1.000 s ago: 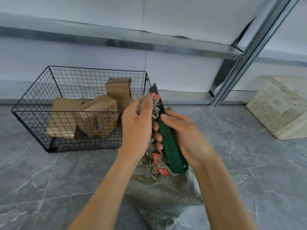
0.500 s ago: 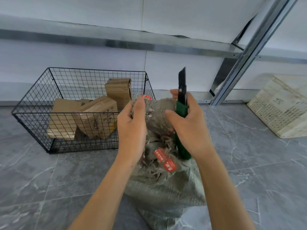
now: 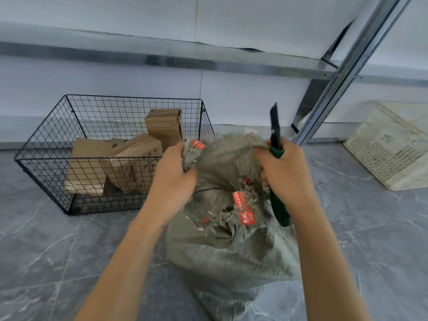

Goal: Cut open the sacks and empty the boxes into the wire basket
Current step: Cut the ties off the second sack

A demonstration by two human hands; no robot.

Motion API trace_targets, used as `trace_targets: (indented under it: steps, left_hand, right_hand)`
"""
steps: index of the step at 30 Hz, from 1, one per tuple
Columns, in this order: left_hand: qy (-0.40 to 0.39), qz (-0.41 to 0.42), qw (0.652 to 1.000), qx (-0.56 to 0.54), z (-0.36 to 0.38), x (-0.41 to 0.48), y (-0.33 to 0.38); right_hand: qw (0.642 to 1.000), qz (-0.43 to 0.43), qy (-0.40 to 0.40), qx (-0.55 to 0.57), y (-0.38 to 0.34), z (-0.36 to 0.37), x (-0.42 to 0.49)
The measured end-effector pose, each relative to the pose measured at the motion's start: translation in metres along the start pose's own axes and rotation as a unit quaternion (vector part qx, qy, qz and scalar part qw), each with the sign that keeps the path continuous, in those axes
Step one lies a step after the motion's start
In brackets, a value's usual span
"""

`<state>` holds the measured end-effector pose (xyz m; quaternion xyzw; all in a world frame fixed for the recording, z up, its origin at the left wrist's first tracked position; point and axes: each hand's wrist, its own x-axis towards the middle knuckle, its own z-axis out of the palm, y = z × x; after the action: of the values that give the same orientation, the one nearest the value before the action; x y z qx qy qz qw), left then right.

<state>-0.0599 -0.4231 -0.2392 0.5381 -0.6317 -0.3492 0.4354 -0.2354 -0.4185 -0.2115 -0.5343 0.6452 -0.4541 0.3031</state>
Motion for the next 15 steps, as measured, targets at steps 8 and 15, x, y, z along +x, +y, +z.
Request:
trace_targets:
  steps: [8,15]
  left_hand:
    - [-0.064,-0.123,0.974,-0.180,-0.005,0.004,0.002]
    - [-0.209,-0.035,0.946,-0.246,-0.005,0.001,0.013]
  right_hand:
    - [0.959,0.117,-0.065,0.250,-0.017,0.005,-0.002]
    - [0.942,0.139,-0.169,0.254,-0.023,0.026,-0.007]
